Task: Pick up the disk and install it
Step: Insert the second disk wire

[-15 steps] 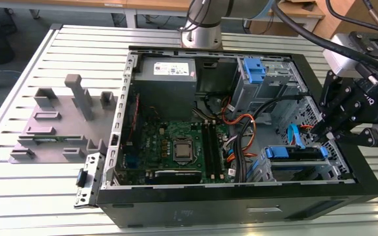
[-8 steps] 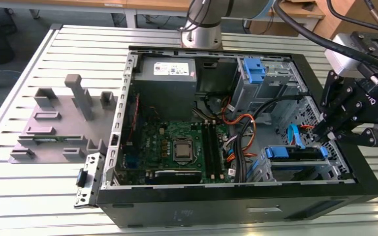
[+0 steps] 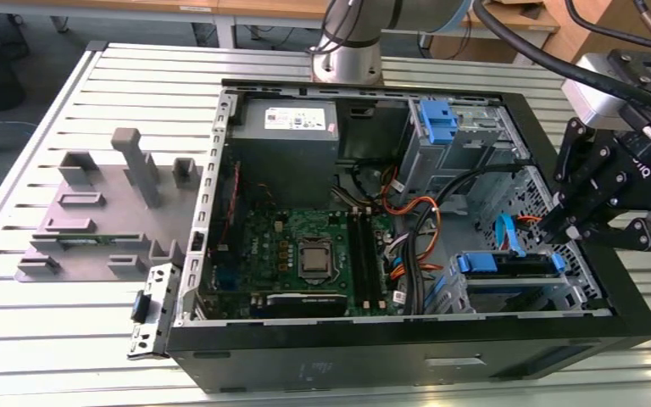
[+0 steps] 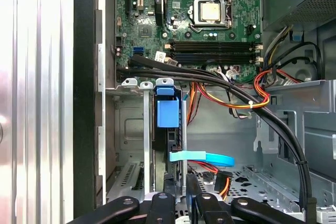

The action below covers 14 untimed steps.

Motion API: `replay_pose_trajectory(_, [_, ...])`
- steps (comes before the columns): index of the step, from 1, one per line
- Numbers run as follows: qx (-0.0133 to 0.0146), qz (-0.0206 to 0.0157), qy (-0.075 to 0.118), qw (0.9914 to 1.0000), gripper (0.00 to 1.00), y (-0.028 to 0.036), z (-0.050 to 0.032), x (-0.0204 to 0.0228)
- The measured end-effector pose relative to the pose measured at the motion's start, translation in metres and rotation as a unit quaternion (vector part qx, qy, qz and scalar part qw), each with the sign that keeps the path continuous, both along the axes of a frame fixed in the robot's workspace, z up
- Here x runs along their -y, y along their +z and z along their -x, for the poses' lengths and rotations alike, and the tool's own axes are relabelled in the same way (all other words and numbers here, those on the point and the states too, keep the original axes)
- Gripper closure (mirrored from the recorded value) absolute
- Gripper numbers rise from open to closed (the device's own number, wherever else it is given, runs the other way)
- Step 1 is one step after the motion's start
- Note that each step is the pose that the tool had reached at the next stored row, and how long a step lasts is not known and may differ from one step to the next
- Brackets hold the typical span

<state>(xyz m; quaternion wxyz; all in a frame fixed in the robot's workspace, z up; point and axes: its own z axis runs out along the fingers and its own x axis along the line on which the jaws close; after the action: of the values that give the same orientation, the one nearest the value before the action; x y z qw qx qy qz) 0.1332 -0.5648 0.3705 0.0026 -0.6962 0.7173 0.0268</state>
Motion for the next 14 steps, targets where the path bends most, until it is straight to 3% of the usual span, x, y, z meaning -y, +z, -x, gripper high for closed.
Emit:
replay_pose_trajectory(10, [0.0, 0.0001, 0.0, 1.0, 0.76, 0.0002, -0.0008, -0.0002])
replay_pose_trajectory(14, [0.0, 0.0001, 0.0, 1.0, 0.76, -0.0008, -0.0028, -0.005])
